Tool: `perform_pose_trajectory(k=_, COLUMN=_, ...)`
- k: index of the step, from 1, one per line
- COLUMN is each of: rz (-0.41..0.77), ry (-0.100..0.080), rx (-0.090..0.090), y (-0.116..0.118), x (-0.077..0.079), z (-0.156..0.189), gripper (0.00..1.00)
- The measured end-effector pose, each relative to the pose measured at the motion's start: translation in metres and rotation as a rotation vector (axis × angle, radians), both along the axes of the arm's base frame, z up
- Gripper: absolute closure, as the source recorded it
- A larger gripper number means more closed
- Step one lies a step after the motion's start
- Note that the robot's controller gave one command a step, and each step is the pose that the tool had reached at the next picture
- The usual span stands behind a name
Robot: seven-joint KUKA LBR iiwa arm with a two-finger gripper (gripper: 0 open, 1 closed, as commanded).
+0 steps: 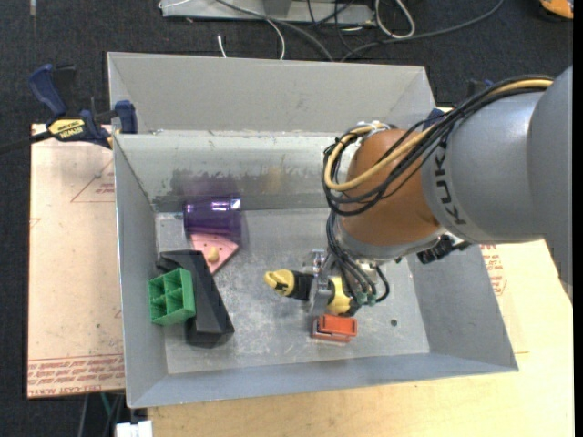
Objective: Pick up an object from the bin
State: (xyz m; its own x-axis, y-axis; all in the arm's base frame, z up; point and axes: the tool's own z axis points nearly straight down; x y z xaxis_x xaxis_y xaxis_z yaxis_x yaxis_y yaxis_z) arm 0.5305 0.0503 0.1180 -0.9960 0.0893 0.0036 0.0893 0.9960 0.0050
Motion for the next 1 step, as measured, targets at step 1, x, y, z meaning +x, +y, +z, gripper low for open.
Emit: perform_pose_trajectory(k=1, rz=0.000, ry=-0.001, rx=0.000, y=0.0001, x=0.0004, z=0.0325, gripper=1.00)
